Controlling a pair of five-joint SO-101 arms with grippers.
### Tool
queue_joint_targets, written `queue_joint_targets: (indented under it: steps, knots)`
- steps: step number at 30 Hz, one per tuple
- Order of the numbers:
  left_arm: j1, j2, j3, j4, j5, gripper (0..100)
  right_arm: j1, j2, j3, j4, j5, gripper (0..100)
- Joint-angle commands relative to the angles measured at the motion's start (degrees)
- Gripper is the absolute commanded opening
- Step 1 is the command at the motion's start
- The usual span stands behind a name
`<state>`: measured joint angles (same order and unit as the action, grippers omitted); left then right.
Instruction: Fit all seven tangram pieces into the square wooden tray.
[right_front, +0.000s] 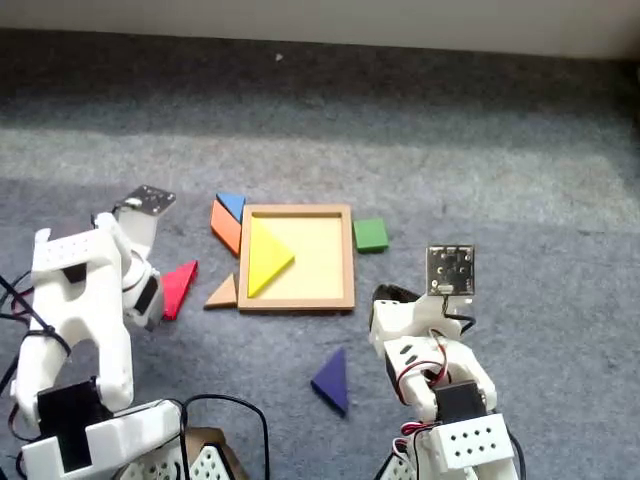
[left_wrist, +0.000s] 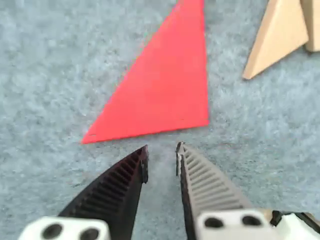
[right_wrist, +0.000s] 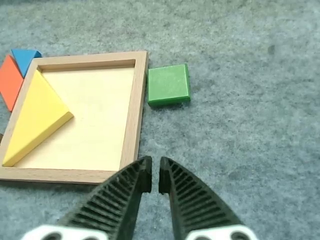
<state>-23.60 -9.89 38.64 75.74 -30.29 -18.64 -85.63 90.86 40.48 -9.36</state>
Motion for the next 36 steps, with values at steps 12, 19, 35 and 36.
queue_joint_targets:
  steps: [12, 19, 35, 36]
  knots:
    - [1.8, -0.7, -11.3, 1.6, 5.9, 12, 0.4, -0.7, 0.0, -1.4, 0.6, 4.4]
    - [1.4, -0.7, -13.8, 5.0, -7.1, 29, 0.4, -0.7, 0.0, -1.4, 0.6, 4.4]
    - [1.3, 9.3, -10.2, -7.9, -23.5, 29, 0.4, -0.7, -0.1, -1.4, 0.6, 4.4]
    - [1.2, 10.9, -10.6, -8.8, -23.5, 29, 0.3, -0.7, -0.1, -1.4, 0.6, 4.4]
